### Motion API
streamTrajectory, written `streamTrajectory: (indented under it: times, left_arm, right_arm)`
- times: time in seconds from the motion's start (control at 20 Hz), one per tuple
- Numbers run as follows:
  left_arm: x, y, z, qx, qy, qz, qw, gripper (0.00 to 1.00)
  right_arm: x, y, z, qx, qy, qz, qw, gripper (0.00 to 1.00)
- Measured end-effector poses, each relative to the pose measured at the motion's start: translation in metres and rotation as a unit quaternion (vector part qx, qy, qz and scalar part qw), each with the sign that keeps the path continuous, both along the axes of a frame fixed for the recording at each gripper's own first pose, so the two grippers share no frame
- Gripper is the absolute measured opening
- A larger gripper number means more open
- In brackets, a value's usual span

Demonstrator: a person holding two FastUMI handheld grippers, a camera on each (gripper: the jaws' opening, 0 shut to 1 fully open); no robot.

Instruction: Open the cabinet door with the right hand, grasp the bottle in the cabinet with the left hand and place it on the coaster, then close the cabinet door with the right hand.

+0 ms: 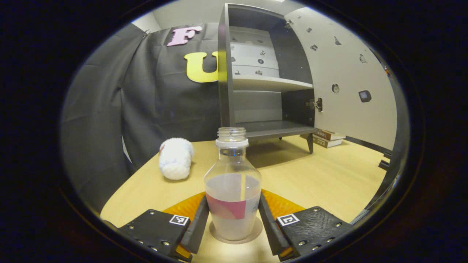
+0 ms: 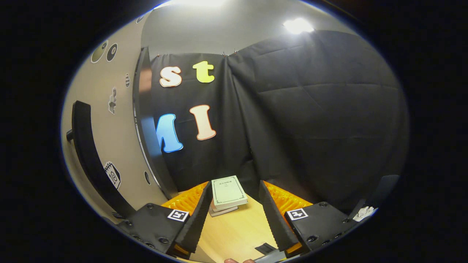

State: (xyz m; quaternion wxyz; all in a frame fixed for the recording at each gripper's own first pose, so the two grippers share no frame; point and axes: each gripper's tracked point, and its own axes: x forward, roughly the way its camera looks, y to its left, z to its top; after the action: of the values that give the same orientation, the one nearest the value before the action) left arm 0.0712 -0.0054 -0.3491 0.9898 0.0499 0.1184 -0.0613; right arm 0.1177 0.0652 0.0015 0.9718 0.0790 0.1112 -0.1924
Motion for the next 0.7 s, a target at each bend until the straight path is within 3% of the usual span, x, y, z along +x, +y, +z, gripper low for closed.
streamTrajectory:
  times: [0.6, 0.7]
  left_arm:
    - [-0.004, 0.001, -0.017, -0.007, 0.035, -0.008, 0.999, 0.72]
    - [-0.005, 0.005, -0.020, -0.003, 0.042, -0.007, 0.999, 0.85]
  right_arm:
    - [-0.013, -0.001, -0.015, -0.011, 0.027, -0.002, 1.000, 0.82]
    - [-0.014, 0.003, -0.016, 0.001, 0.030, -0.003, 1.000, 0.82]
